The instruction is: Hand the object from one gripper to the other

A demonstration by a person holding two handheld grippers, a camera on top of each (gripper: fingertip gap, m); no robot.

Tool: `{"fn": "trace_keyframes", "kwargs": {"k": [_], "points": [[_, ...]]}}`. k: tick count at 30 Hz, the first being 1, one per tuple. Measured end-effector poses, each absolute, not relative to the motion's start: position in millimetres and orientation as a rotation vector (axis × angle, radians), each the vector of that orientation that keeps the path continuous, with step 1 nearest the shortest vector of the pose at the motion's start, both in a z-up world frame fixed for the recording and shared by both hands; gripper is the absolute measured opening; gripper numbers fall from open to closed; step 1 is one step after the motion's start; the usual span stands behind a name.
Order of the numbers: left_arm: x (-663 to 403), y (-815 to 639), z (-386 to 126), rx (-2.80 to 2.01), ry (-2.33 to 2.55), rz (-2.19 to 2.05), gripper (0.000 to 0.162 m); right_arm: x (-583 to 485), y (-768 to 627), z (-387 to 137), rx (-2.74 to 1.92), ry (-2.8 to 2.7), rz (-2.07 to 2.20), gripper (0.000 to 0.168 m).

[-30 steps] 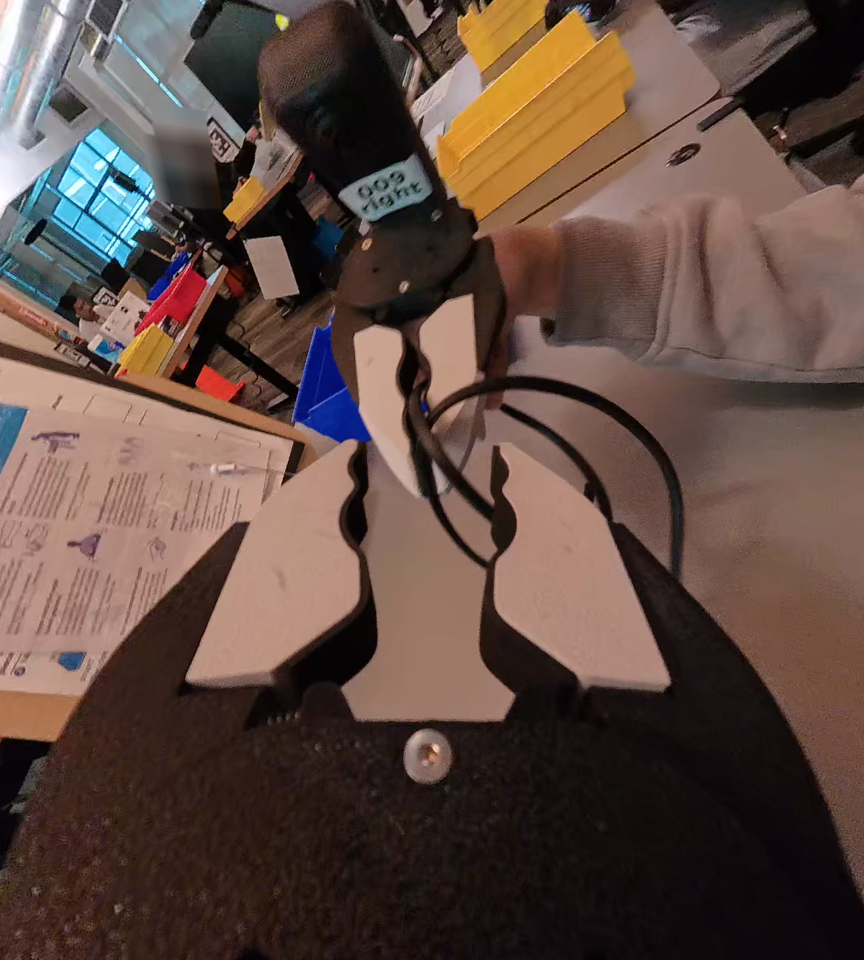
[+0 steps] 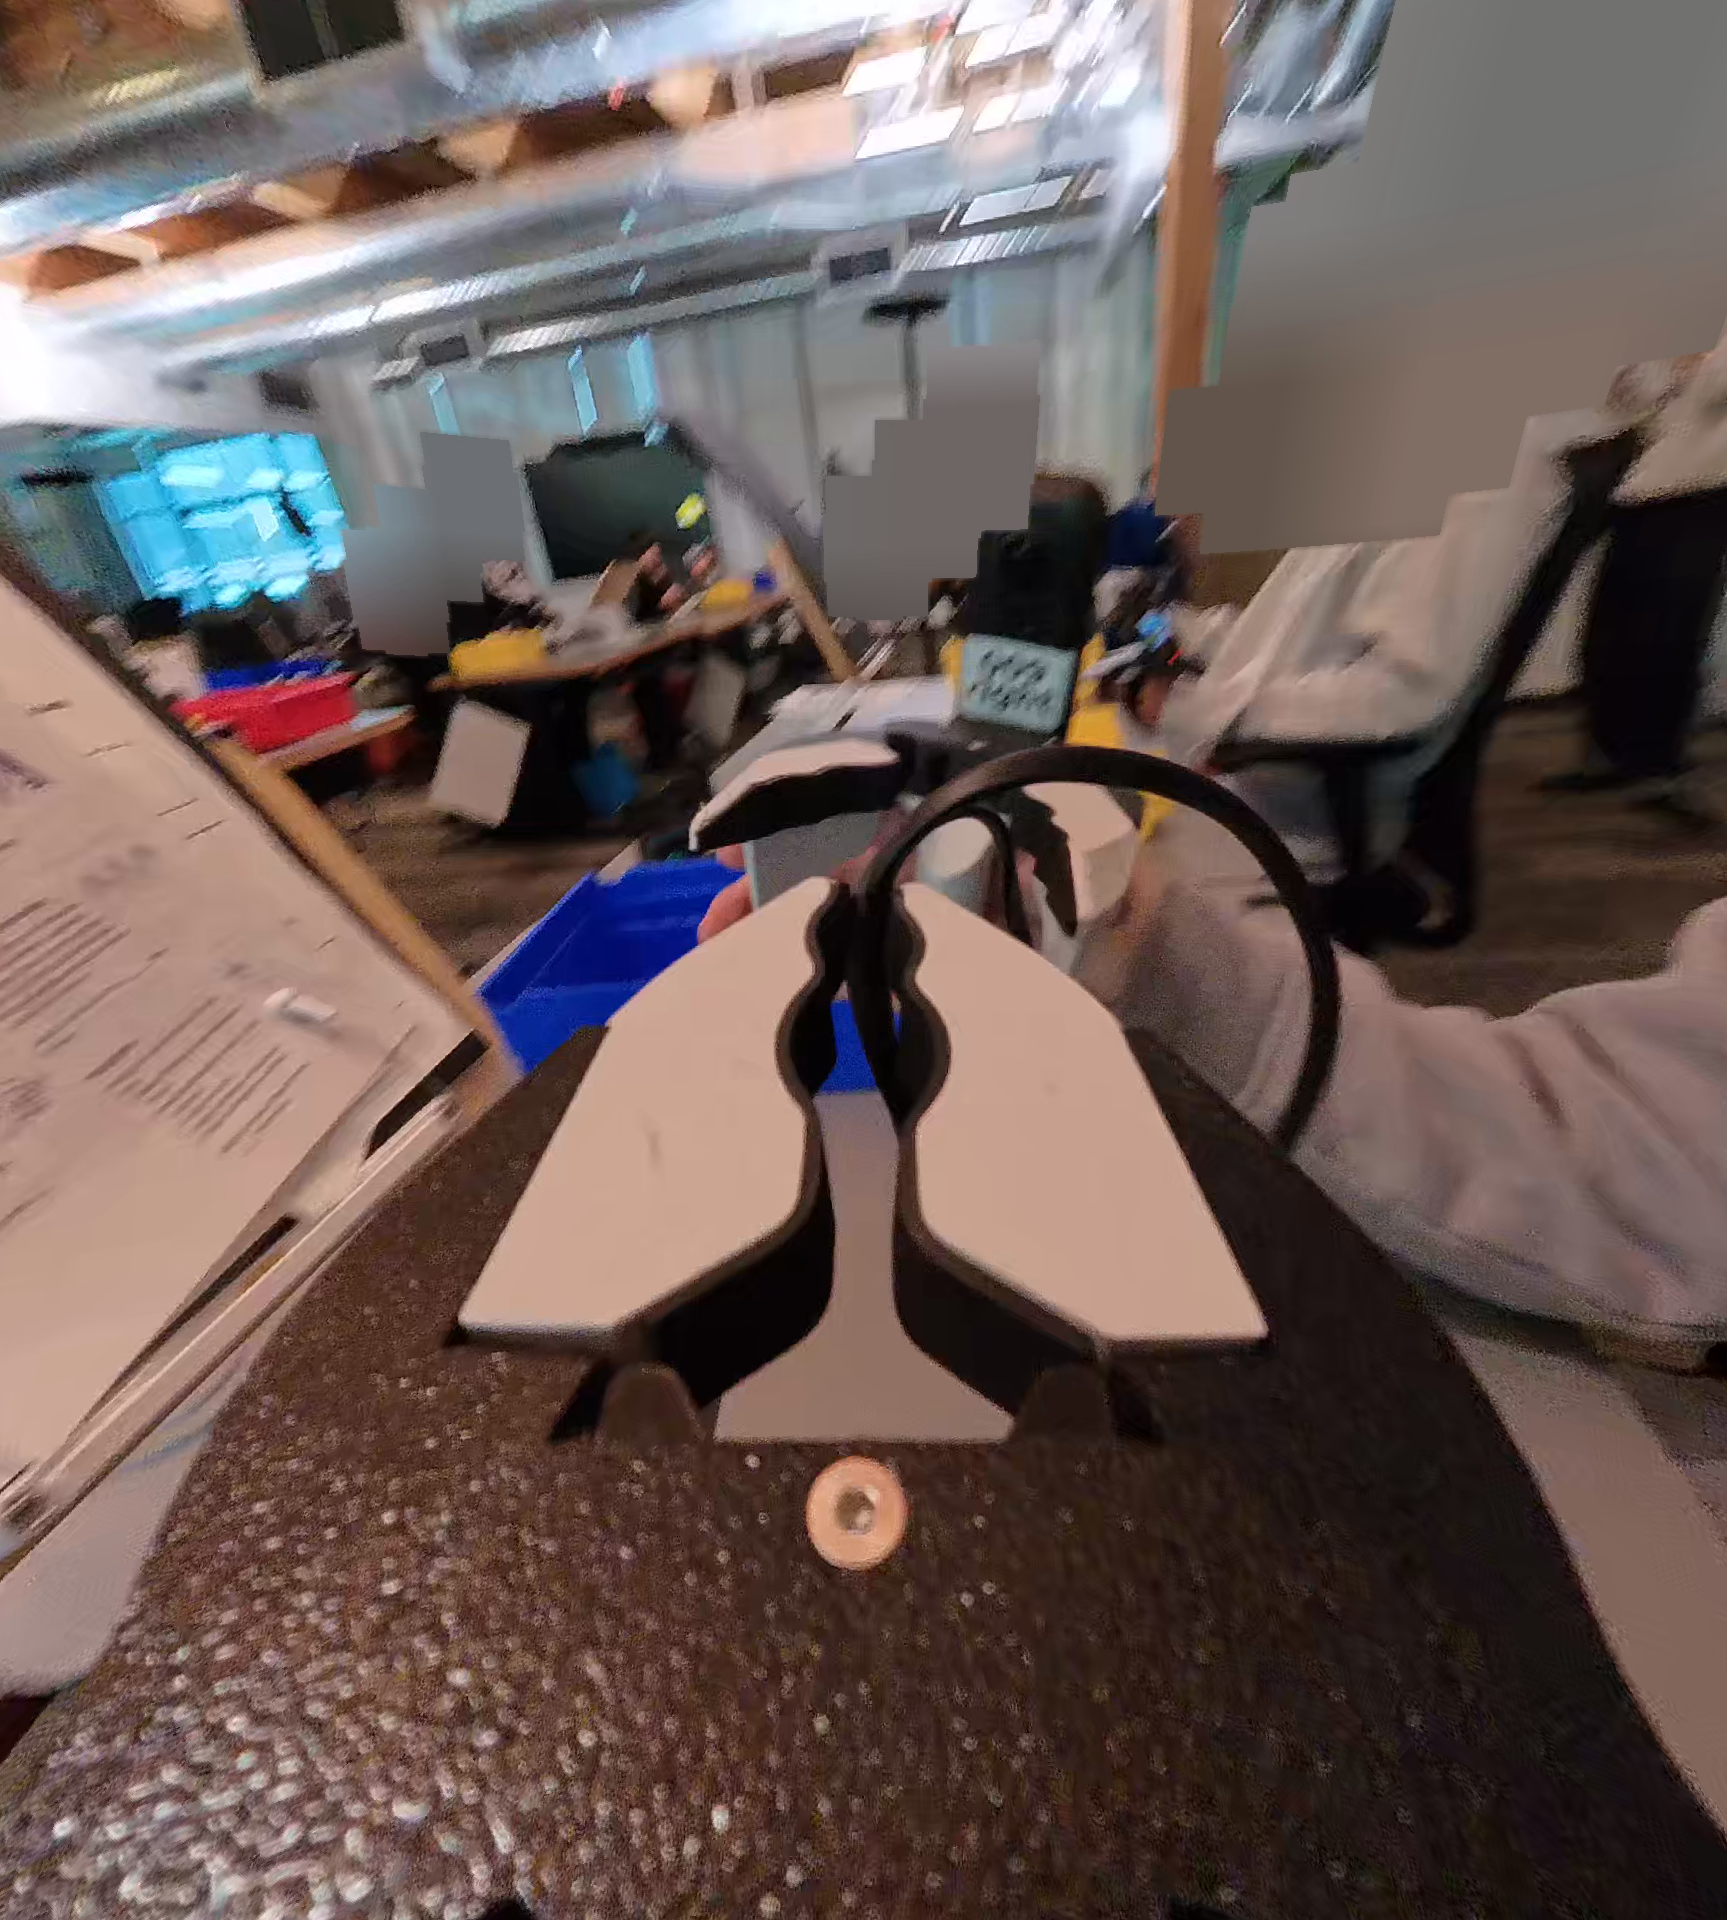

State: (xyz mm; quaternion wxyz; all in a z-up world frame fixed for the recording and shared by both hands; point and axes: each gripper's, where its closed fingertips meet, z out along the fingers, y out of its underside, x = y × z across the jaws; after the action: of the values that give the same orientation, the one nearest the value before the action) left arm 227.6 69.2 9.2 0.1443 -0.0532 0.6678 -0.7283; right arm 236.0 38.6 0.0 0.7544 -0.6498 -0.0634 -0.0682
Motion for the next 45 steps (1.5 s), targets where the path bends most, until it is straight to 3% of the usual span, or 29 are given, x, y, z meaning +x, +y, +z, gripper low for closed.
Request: {"fn": "trace_keyframes", "kwargs": {"k": [2,5,7,10,14,17,22,24,27,29,31,36,45], "points": [[219,73,12,-0.058,1.905,-2.237,0.006,219,30,7,-1.341,-0.144,0.090,0.095],[204,78,11,0.147,1.853,-2.371,0.006,212,39,-1,-1.367,-0.099,0.354,0.083],[200,80,8,0.227,1.827,-2.406,0.006,206,56,-9,-1.399,-0.067,0.500,0.100],[197,81,3,0.322,1.777,-2.406,0.007,183,77,-21,-1.473,-0.113,0.709,0.081],[192,87,1,0.410,1.713,-2.400,0.007,184,95,-24,-1.499,-0.035,0.755,0.079],[189,92,-1,0.460,1.683,-2.390,0.006,185,88,-12,-1.406,-0.007,0.891,0.044],[180,92,-3,0.541,1.682,-2.443,0.007,187,91,-16,-1.389,0.006,0.964,0.059],[178,90,-5,0.565,1.695,-2.459,0.007,189,98,-25,-1.427,0.027,0.937,0.076],[179,93,-4,0.550,1.685,-2.473,0.007,189,98,-21,-1.404,0.020,0.948,0.083],[185,93,-8,0.515,1.713,-2.423,0.006,189,102,-26,-1.452,0.032,0.903,0.077],[190,92,-10,0.484,1.729,-2.358,0.006,194,107,-37,-1.521,0.062,0.839,0.090],[198,89,-18,0.433,1.805,-2.197,0.006,196,98,-35,-1.498,0.044,0.835,0.071],[206,88,-28,0.396,1.880,-2.009,0.006,198,80,-24,-1.444,0.035,0.841,0.081]]}}
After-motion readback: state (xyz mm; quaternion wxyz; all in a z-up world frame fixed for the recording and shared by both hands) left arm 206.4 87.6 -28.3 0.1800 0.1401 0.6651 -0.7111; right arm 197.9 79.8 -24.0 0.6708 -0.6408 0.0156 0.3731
